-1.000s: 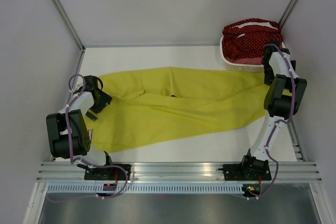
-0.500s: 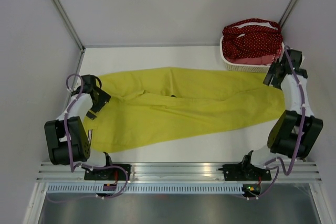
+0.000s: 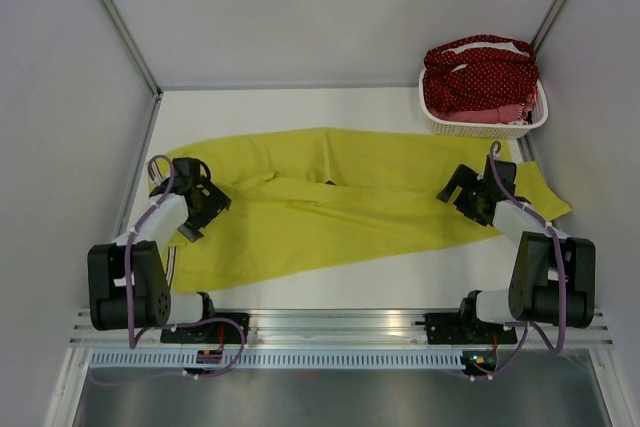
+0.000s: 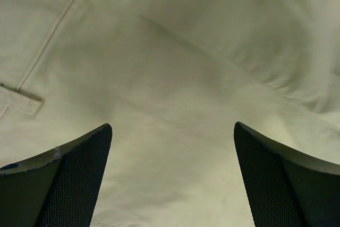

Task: Fold and stack the mixed laundry pile
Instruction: Flatten out the trousers at the center of the board.

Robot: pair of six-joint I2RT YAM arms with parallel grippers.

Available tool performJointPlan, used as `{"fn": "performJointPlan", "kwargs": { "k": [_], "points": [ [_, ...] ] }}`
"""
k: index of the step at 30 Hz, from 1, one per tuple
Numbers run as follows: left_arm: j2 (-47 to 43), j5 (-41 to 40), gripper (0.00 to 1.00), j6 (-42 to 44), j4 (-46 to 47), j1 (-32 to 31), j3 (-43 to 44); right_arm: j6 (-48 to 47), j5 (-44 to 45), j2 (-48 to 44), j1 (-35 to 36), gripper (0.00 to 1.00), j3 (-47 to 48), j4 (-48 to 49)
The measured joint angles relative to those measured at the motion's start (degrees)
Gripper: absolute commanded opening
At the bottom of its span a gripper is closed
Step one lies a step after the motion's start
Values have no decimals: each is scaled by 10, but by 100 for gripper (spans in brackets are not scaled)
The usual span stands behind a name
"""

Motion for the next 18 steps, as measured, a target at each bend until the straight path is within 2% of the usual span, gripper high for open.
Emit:
{"fn": "performJointPlan", "kwargs": {
  "k": [6, 10, 14, 18],
  "points": [
    [24, -4, 100, -2, 0, 21, -35, 28, -22, -37, -3, 98, -76, 81],
    [28, 18, 100, -3, 2, 100, -32, 73, -30, -127, -3, 98, -152, 104],
    [50, 27, 100, -13, -7, 197, -12, 137, -42, -262, 0, 98, -214, 39],
    [90, 28, 100, -14, -24, 268, 28, 173, -24, -445, 1, 98, -239, -115]
  ]
}}
